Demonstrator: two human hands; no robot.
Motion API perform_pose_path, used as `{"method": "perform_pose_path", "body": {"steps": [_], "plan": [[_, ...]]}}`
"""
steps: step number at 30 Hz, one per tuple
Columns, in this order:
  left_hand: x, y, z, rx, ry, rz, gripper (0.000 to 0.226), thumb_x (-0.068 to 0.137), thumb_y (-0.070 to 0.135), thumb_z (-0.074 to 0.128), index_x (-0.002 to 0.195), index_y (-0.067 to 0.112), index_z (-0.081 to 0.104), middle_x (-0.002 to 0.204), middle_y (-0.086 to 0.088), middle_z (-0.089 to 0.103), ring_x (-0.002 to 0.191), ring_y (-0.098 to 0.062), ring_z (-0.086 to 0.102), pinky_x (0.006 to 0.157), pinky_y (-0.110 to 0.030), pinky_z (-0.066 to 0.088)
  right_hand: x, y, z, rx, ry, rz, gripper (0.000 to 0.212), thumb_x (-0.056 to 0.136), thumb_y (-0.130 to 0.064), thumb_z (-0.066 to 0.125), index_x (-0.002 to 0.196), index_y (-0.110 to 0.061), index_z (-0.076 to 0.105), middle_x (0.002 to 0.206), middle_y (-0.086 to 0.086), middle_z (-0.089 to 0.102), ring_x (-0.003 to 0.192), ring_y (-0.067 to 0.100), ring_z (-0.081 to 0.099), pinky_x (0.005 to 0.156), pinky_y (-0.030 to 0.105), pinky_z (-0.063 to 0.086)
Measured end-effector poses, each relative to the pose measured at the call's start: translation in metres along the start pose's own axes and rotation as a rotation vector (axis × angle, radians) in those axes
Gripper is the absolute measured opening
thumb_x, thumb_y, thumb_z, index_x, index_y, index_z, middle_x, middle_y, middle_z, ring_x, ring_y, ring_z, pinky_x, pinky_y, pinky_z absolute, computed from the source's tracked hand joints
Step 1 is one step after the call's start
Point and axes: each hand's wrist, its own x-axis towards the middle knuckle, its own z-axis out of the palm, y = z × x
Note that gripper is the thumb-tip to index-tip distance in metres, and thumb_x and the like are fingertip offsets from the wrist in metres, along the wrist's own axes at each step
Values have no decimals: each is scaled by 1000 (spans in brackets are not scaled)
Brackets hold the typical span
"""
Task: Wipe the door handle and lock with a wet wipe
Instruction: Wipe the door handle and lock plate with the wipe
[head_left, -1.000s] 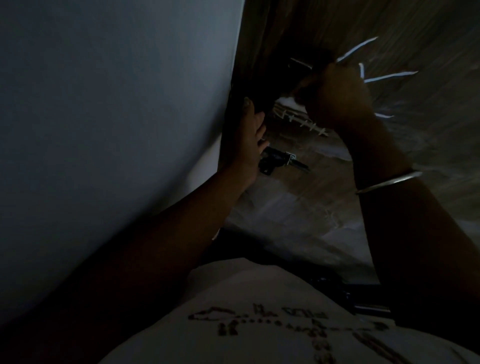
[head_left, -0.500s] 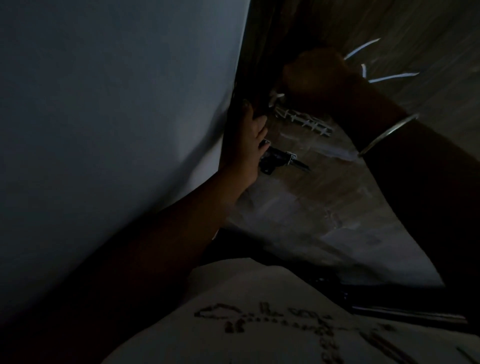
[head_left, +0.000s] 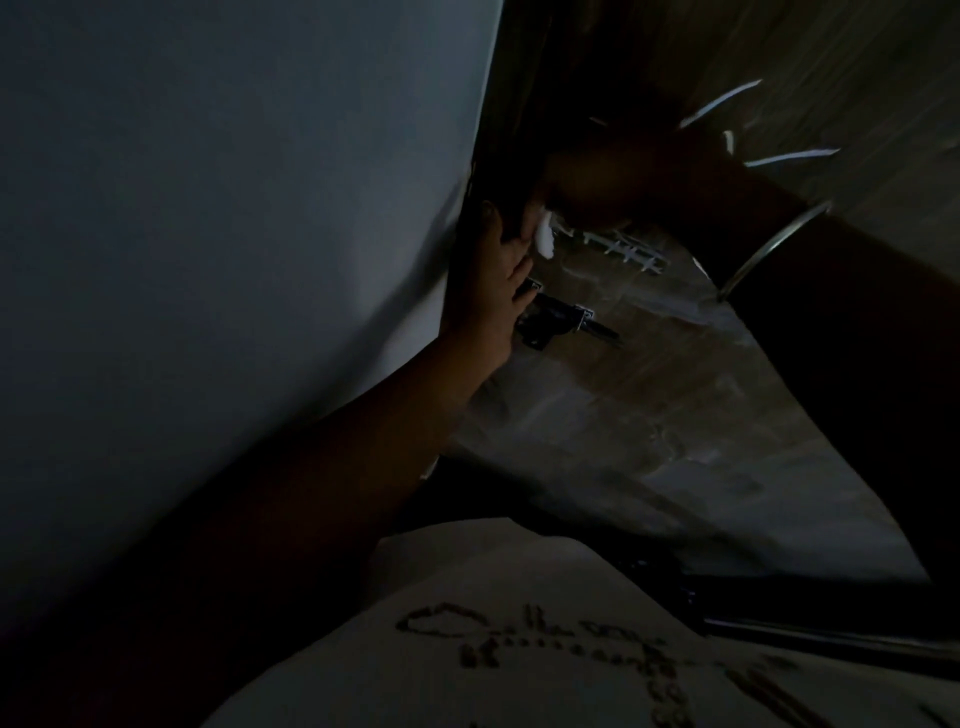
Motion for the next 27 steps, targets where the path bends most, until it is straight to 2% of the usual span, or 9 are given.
{"method": "perform_pose_path", "body": {"steps": [1, 2, 3, 5, 11, 14, 19, 24, 27], "plan": [[1, 0, 0, -3, -5, 3, 64, 93, 57, 14, 141, 18, 32, 149, -6, 35, 136, -21, 33, 100, -35, 31, -5, 4, 14, 251, -105, 177, 35, 90, 3, 49, 123, -4, 57, 128, 16, 55, 117, 27, 51, 97, 33, 41], [-1, 1, 0, 3, -2, 4, 64, 93, 57, 14, 141, 19, 32, 149, -6, 35, 136, -21, 34, 99, -35, 31, -11, 6, 6, 154, -231, 310, 35, 91, 2, 49, 125, -5, 57, 128, 14, 55, 117, 27, 51, 94, 31, 41], [-1, 1, 0, 12, -3, 7, 65, 93, 57, 15, 141, 18, 31, 149, -6, 35, 136, -21, 35, 99, -35, 31, -15, 16, 2, 180, -212, 345, 35, 92, 0, 48, 126, -6, 56, 128, 13, 55, 117, 26, 50, 93, 30, 40], [-1, -1, -1, 15, 3, 1, 66, 93, 57, 15, 141, 15, 31, 149, -7, 34, 136, -20, 34, 100, -35, 31, -13, 3, 6, 130, -161, 247, 33, 94, -7, 48, 126, -8, 56, 129, 14, 55, 119, 28, 50, 96, 33, 38], [1, -2, 2, 35, 11, 6, 67, 91, 60, 15, 142, 19, 28, 151, -5, 32, 137, -21, 31, 102, -36, 30, -25, -1, 13, -182, -46, 330, 33, 96, -20, 45, 105, 8, 61, 103, 28, 61, 100, 40, 58, 83, 45, 45], [-2, 0, 4, -1, 12, -6, 66, 93, 57, 14, 142, 15, 28, 151, -7, 31, 138, -21, 30, 109, -39, 28, -26, 0, 16, -155, 0, 340, 32, 96, -16, 45, 98, 11, 62, 96, 31, 62, 93, 42, 61, 74, 44, 45], [-2, 0, 8, -12, 17, -11, 65, 94, 54, 11, 143, 15, 25, 152, -9, 28, 139, -23, 28, 109, -39, 26, -20, 8, 14, 113, -15, 351, 35, 93, -12, 52, 125, -2, 56, 132, 21, 52, 121, 35, 48, 101, 41, 36], [1, 0, 6, -12, 12, -11, 67, 93, 55, 11, 143, 13, 27, 152, -9, 29, 138, -22, 29, 106, -37, 28, -16, 11, 6, 244, -83, 390, 40, 92, -14, 51, 130, 1, 50, 136, 21, 47, 126, 33, 42, 105, 37, 31], [1, -1, 4, -22, 30, -5, 67, 93, 57, 15, 143, 15, 25, 151, -8, 32, 137, -21, 32, 100, -34, 31, -15, 15, 8, 244, -83, 429, 48, 91, -35, 54, 130, -5, 52, 138, 16, 47, 127, 30, 42, 106, 40, 32]]}}
